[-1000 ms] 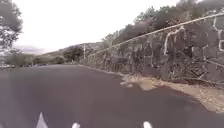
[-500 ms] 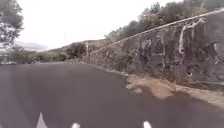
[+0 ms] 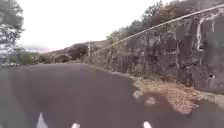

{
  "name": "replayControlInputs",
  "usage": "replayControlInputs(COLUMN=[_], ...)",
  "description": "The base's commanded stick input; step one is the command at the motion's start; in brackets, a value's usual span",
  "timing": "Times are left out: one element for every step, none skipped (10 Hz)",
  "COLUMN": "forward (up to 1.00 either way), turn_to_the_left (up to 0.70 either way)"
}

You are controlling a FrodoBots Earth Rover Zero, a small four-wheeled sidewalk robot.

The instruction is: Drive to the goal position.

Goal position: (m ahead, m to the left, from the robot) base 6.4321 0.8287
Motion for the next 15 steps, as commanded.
replayControlInputs(forward=[1.0,1.0,1.0,1.0,1.0,1.0,1.0,1.0,1.0,1.0,1.0,1.0,1.0,1.0,1.0], turn_to_the_left=[0.0,0.0,0.0,0.0,0.0,0.0,0.0,0.0,0.15,0.15,0.15,0.0,0.0,0.0,0.0])
